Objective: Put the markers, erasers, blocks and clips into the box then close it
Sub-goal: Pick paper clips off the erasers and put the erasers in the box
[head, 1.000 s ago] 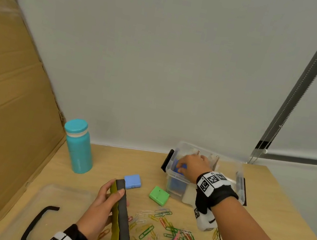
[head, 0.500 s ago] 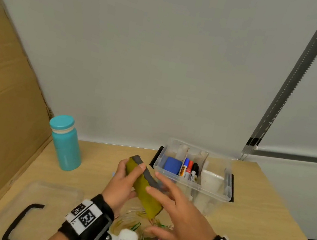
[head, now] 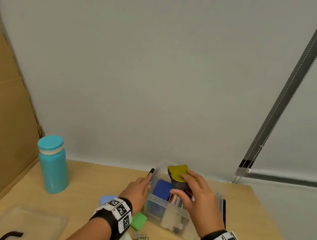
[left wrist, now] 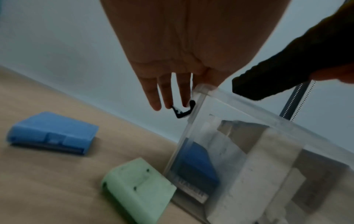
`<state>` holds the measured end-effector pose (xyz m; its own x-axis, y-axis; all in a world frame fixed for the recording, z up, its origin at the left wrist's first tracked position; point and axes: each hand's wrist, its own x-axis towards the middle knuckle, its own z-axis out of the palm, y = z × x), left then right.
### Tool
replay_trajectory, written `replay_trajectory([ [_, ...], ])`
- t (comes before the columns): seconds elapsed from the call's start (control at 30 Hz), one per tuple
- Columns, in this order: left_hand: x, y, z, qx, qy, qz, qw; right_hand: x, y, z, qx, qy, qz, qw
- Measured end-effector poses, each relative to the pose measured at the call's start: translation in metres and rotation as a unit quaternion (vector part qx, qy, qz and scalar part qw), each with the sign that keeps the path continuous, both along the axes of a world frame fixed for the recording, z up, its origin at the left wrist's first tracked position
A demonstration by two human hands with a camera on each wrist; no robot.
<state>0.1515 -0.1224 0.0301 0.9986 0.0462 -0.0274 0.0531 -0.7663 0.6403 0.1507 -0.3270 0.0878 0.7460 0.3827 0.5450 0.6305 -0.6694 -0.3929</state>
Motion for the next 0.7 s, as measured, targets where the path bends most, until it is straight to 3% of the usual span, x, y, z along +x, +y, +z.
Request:
replay_trajectory([
  [0.17,-0.017,-0.007,-0.009,-0.012,-0.015,0.014,1.000,0.018,0.029,0.001,-0.126,0.049,-0.025,0.991],
  [0.33,-0.027,-0.014,-0.006,-0.022,-0.018,0.017,0.999,0.028,0.049,-0.016,-0.288,0.033,-0.044,0.956],
  [0.5,-0.027,-0.016,-0.005,-0.033,-0.006,0.022,0.999,0.038,0.057,-0.015,-0.304,0.010,-0.014,0.952],
  [0.6,-0.027,-0.016,-0.004,-0.032,0.001,0.017,0.999,0.038,0.053,-0.017,-0.286,0.061,-0.009,0.956],
  [0.7,-0.027,-0.015,-0.005,-0.028,0.007,0.014,0.999,0.036,0.057,-0.010,-0.325,0.130,-0.010,0.937],
])
